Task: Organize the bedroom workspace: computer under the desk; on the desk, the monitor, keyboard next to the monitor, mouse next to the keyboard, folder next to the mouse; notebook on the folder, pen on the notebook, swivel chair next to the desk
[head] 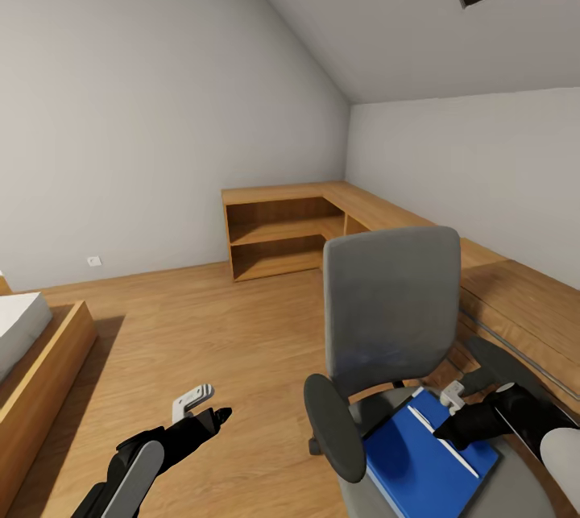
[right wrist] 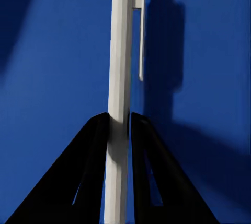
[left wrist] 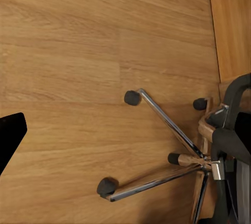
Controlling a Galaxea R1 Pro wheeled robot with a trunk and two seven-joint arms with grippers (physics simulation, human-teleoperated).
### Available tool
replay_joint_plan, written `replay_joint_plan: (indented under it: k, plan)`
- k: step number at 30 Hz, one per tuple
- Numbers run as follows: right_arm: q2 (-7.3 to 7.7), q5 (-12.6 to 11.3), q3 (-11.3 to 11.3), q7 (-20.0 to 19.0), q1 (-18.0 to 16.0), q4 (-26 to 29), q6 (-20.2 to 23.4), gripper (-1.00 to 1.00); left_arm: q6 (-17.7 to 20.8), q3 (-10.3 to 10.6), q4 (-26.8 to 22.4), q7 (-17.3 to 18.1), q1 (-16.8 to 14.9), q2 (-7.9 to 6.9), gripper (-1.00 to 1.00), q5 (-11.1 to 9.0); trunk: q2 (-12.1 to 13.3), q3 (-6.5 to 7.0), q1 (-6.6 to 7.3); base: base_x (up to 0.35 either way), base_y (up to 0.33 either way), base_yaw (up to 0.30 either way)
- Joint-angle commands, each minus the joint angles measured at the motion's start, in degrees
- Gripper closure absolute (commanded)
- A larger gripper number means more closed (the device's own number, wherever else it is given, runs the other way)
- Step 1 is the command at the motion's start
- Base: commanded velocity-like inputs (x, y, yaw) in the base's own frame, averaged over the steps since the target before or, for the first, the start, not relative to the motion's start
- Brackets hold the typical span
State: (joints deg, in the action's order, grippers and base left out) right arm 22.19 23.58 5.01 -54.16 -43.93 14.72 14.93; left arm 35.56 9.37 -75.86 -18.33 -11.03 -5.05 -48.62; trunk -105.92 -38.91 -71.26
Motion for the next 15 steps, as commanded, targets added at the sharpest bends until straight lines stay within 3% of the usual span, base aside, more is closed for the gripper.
replay_joint_plan:
  k: [1,15]
  plan:
    - [0.05,-0.5,0.4,-0.3,0.0,0.1,0.7,1.00,0.0,0.1,-0.1,-0.6,0.0,-0.05,-1.00,-0.6,0.4,0.12,0.23,0.000,0.000,0.000]
    - [0.05,-0.5,0.4,-0.3,0.0,0.1,0.7,1.00,0.0,0.1,-0.1,-0.8,0.0,-0.05,-1.00,-0.6,6.0,2.64,3.31,-0.004,0.000,0.000]
